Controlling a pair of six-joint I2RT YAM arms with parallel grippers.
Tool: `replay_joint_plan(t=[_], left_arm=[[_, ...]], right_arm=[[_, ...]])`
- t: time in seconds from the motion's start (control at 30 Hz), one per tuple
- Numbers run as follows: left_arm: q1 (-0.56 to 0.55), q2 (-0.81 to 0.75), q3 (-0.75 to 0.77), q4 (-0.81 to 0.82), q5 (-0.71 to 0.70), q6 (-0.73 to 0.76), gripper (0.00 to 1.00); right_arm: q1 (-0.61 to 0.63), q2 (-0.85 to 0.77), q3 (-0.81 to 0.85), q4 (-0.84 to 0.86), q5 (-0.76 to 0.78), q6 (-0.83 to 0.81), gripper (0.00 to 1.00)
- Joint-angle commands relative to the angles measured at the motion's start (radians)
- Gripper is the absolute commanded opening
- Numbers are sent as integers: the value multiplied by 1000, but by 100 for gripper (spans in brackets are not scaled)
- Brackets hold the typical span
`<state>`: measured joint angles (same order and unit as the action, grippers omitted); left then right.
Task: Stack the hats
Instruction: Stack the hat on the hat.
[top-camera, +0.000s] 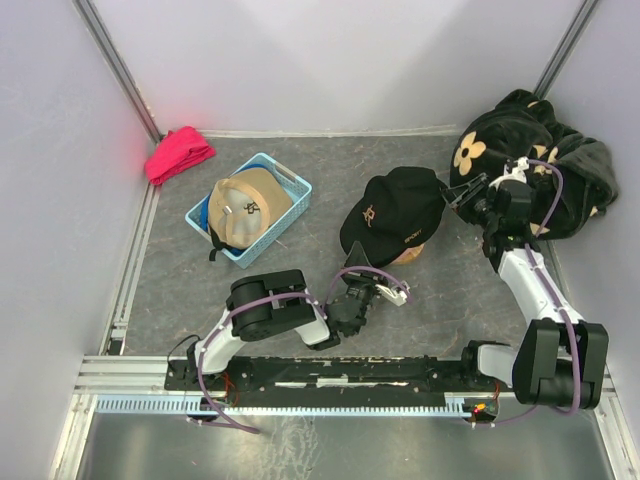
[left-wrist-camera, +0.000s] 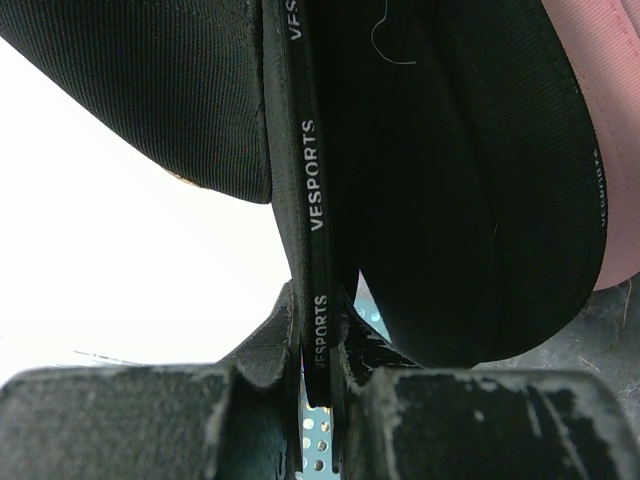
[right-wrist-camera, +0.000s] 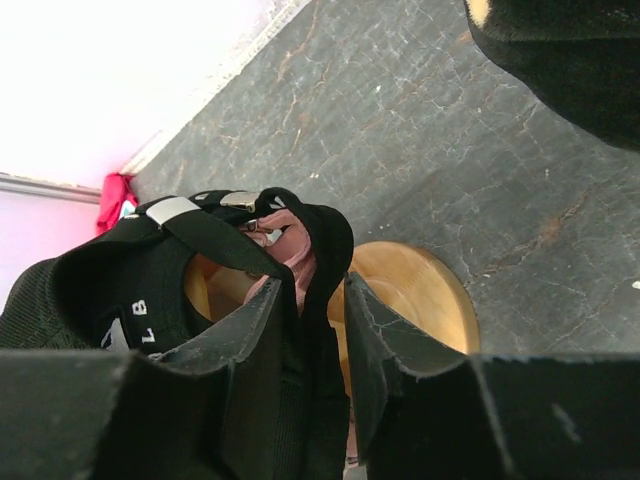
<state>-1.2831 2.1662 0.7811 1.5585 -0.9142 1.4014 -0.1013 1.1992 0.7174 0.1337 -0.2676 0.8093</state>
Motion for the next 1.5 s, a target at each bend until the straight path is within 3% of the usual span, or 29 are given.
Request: replay_joint_plan(t=[0.0, 0.43, 0.97, 1.17, 1.33, 1.47], left_arm=[[6, 38, -62, 173, -46, -1, 3], [19, 8, -65, 173, -4, 53, 3], [42, -14, -77, 173, 27, 79, 3], [50, -16, -78, 173, 30, 80, 3], [57, -21, -55, 174, 21, 82, 3], [62, -10, -48, 174, 21, 79, 3]], right_arm=[[1, 23, 116, -27, 183, -94, 37], [62, 88, 301, -104, 225, -195, 44], [81, 202, 444, -72, 204, -254, 43], [81, 270, 501, -64, 180, -286, 34], [81, 316, 533, -100, 196, -298, 5], [81, 343, 528, -144, 240, -304, 1]])
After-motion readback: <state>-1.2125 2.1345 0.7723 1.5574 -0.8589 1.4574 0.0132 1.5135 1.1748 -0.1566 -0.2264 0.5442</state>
